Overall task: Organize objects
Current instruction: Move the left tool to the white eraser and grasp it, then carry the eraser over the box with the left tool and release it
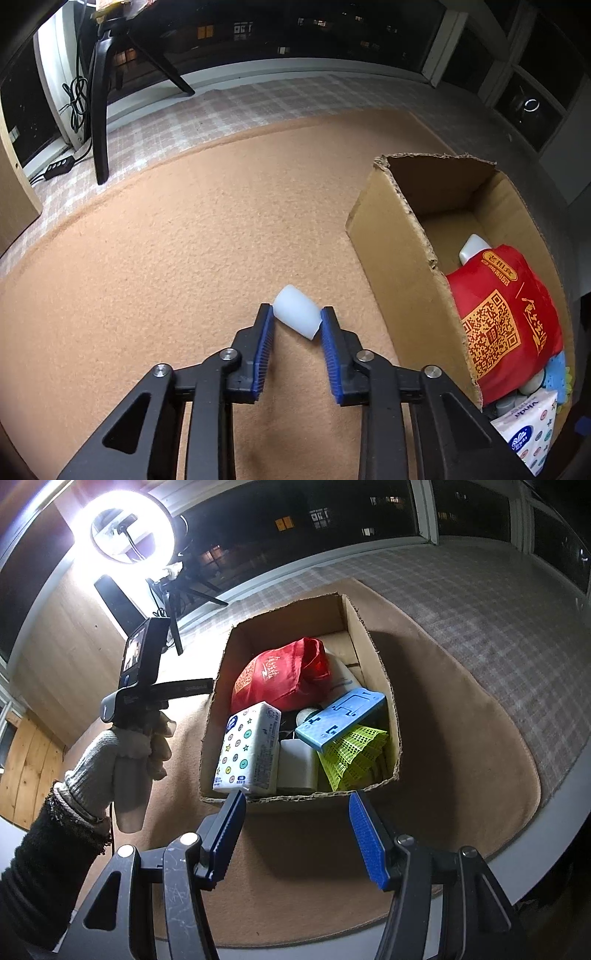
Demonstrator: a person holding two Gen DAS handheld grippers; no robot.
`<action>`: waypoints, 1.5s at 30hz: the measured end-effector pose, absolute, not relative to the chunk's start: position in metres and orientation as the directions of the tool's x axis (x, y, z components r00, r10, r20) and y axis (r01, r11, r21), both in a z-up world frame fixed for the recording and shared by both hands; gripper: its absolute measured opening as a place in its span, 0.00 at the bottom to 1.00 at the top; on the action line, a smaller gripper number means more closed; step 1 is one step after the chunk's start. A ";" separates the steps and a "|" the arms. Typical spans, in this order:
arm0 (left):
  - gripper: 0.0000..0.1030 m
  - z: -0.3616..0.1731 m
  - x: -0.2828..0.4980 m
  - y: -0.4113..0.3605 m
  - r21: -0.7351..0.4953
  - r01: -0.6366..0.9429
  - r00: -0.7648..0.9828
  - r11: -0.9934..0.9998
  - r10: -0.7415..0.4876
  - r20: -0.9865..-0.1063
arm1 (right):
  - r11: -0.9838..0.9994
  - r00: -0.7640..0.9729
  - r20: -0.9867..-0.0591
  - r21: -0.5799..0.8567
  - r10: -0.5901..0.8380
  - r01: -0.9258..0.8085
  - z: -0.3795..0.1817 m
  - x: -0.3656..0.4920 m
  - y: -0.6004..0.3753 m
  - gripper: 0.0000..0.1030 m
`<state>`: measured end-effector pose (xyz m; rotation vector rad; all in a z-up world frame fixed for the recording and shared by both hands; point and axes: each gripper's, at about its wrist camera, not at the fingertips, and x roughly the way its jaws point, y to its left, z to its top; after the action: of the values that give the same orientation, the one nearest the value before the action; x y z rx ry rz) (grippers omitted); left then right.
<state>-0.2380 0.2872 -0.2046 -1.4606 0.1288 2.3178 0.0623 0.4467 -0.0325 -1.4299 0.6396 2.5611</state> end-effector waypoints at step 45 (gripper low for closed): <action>0.71 -0.120 -0.192 0.349 -0.221 -0.511 -0.395 -0.831 0.455 -0.798 | -0.886 -0.561 -0.825 0.309 -0.069 -0.346 -0.028 0.079 0.454 0.53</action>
<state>-0.1920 0.3494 -0.1195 -1.2479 0.0797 2.2277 0.0788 0.4545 -0.0284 -1.3794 0.6717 2.5542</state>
